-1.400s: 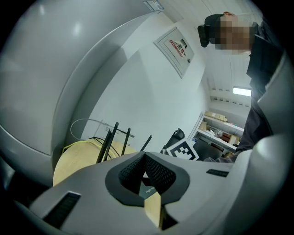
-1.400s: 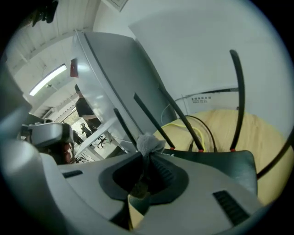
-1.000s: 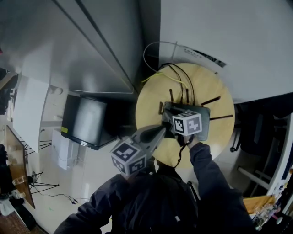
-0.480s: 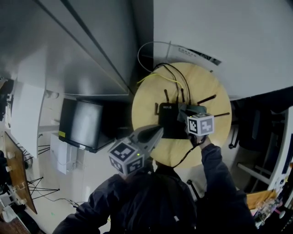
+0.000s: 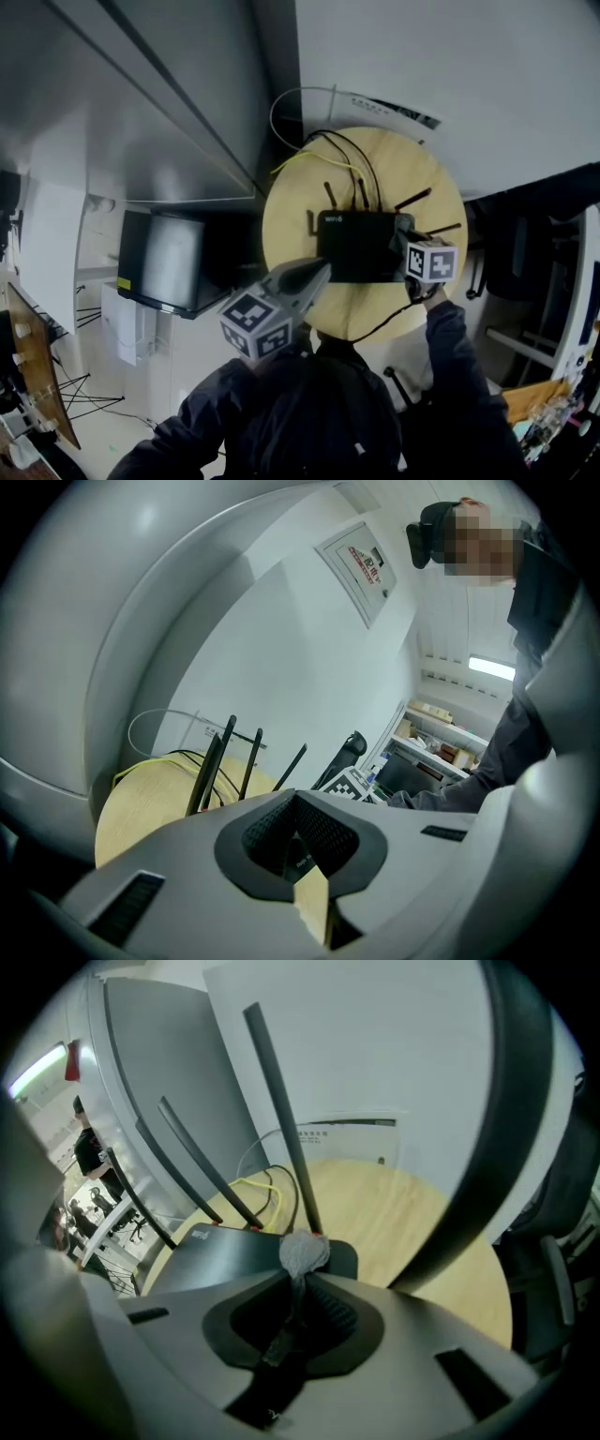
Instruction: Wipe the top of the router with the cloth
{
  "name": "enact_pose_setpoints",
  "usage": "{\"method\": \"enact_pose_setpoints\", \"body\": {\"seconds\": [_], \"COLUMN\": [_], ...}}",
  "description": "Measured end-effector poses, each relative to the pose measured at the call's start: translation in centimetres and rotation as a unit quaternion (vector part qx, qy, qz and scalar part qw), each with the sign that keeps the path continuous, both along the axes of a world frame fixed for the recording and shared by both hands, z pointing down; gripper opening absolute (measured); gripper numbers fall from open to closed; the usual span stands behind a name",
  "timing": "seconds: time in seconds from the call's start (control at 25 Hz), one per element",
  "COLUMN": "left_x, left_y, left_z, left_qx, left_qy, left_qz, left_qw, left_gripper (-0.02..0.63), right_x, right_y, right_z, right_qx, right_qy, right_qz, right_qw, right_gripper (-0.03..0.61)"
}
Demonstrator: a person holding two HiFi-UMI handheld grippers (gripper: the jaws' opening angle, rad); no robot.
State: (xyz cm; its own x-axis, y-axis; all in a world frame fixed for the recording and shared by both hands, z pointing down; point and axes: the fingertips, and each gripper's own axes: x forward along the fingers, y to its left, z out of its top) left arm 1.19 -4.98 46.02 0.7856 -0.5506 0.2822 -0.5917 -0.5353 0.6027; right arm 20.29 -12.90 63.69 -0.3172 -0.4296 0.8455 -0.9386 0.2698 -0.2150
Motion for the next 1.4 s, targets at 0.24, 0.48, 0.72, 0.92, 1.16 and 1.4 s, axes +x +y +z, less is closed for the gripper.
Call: {"method": "enact_pose_setpoints", "body": {"seconds": [0.24, 0.48, 0.72, 0.92, 1.16, 1.4], "left_x": [-0.4, -0.9, -1.3, -1.6, -1.7, -1.3], "left_y": [0.0, 0.2, 0.7, 1.2, 1.4, 1.4], "left_z": [0.0, -0.1, -0.1, -0.1, -0.1, -0.3], "left_qx": [0.001, 0.002, 0.002, 0.000, -0.001, 0.001], "left_qy": [0.000, -0.001, -0.002, -0.004, -0.003, 0.000], "left_qz": [-0.004, -0.012, -0.017, -0.022, -0.021, -0.013], "left_qw": [1.0000, 0.9999, 0.9998, 0.9998, 0.9998, 0.9999], "left_gripper": [-0.007, -0.007, -0.007, -0.007, -0.006, -0.006], "right_x": [1.2, -5.8, -16.6, -20.5, -17.7, -10.2], "right_y": [0.0, 0.9, 3.4, 5.2, 5.5, 5.8], "right_z": [-0.2, -2.0, -2.4, -1.3, 0.1, 0.3], "right_qx": [0.011, 0.021, 0.009, -0.007, -0.018, -0.020], "right_qy": [0.020, -0.043, -0.101, -0.092, -0.086, -0.055], "right_qz": [0.028, -0.014, -0.096, -0.144, -0.140, -0.113], "right_qw": [0.999, 0.999, 0.990, 0.985, 0.986, 0.992], "right_gripper": [0.069, 0.069, 0.069, 0.069, 0.069, 0.069]}}
